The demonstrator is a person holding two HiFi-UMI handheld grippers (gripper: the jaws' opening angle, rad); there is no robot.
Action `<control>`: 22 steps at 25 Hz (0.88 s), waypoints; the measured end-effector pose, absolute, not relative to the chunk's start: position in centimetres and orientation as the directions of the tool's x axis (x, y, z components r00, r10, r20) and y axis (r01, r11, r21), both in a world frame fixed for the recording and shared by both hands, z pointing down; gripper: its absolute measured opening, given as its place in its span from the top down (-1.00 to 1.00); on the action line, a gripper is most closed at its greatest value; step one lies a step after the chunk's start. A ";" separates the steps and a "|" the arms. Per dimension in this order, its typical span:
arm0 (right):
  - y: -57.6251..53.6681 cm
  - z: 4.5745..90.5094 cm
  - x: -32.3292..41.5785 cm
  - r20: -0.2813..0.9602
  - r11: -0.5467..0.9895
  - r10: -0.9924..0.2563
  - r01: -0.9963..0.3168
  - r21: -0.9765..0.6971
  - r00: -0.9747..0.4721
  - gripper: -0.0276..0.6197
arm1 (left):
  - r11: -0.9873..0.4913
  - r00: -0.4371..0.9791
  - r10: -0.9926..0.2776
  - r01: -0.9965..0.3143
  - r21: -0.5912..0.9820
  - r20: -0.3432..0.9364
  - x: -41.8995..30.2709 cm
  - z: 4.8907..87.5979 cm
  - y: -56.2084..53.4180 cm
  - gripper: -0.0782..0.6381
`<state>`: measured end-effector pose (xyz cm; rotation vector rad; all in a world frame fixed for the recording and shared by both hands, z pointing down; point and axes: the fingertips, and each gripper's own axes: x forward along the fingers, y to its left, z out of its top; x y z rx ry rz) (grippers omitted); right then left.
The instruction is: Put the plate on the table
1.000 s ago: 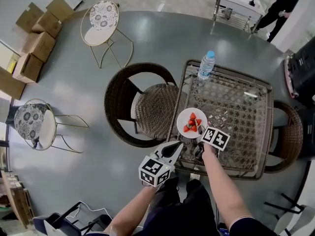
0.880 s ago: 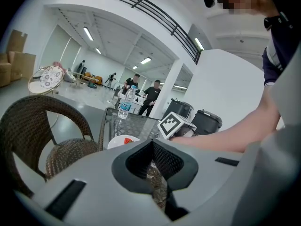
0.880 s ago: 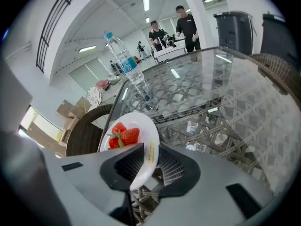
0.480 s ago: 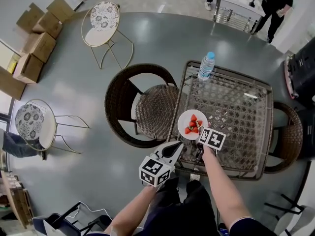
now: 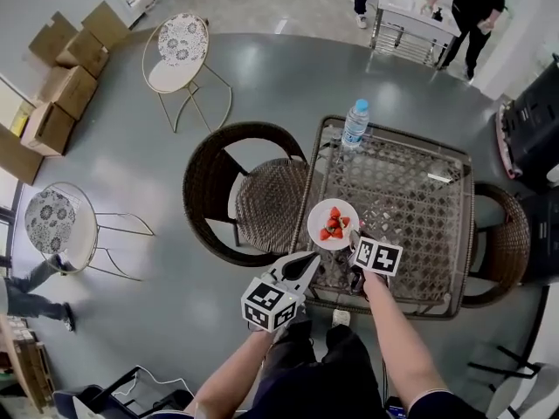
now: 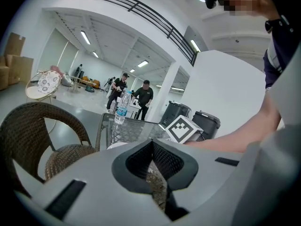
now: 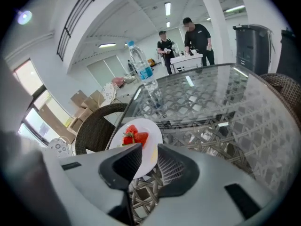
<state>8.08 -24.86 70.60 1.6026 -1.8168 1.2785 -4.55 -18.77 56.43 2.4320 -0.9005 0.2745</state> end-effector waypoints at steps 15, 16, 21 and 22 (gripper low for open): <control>-23.4 53.1 5.8 0.364 0.378 -0.784 -0.852 -0.362 -0.503 0.90 | -0.699 0.767 -0.583 -0.642 0.315 0.269 -2.1 49.5 -19.0 0.76; -23.3 52.0 5.7 0.344 0.396 -0.788 -0.848 -0.353 -0.511 0.90 | -0.707 0.771 -0.581 -0.637 0.307 0.261 -1.7 48.9 -18.8 0.76; -22.5 47.4 5.4 0.253 0.467 -0.796 -0.824 -0.322 -0.550 0.90 | -0.733 0.785 -0.576 -0.619 0.281 0.228 -0.3 46.4 -18.0 0.76; -22.4 46.5 5.5 0.239 0.478 -0.798 -0.822 -0.310 -0.554 0.90 | -0.737 0.788 -0.575 -0.616 0.278 0.221 -0.1 46.0 -17.9 0.76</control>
